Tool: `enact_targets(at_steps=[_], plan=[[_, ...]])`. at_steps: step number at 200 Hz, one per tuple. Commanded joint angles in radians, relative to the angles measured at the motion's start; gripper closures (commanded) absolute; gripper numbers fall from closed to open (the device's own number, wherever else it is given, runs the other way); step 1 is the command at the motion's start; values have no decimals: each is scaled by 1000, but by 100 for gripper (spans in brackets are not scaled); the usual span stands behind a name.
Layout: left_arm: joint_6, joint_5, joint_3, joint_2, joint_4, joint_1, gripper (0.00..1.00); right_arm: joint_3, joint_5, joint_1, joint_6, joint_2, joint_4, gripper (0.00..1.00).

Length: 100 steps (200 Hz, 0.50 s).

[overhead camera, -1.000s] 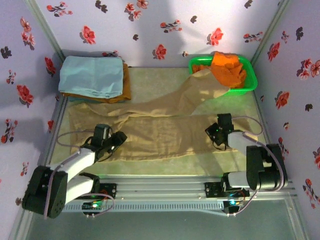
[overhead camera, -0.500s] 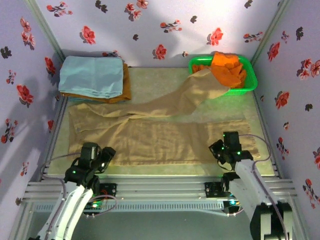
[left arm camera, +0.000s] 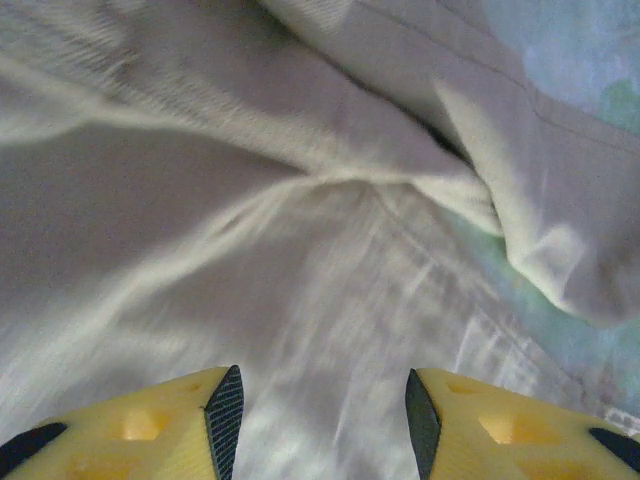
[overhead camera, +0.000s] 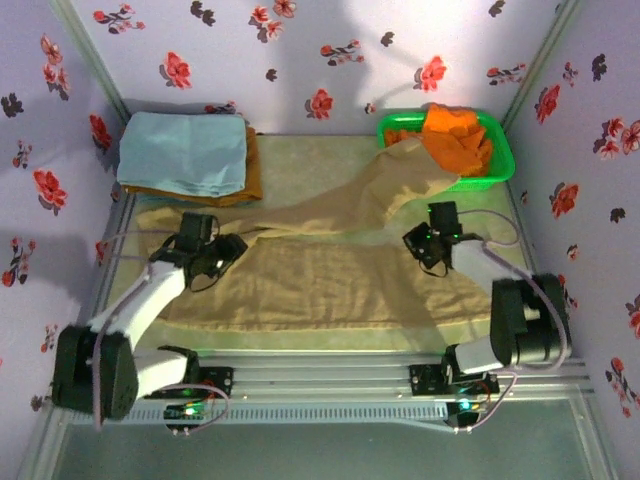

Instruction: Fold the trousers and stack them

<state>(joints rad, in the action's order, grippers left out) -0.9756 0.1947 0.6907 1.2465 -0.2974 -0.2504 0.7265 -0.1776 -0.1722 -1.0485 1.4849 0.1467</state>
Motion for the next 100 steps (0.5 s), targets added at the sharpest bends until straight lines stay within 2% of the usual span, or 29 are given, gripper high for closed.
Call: enact_targets(at_steps=[1,21,52,77,100], plan=[[42,4,6,121,177,0,52,3,89,-29,-127,98,-147,100],[49,-55,-52,157,219,14,53,-78,75,-20,-154,151,-231,100],[9,-55,-215,120,253,76,56,-189,50,-21,-116,115,-248,100],[-25,38,-280,113,195,127,62,-170,55,-28,-4,96,-74,100],[-32,108,-326,121,132,172,66,-205,47,-26,38,25,35,100]])
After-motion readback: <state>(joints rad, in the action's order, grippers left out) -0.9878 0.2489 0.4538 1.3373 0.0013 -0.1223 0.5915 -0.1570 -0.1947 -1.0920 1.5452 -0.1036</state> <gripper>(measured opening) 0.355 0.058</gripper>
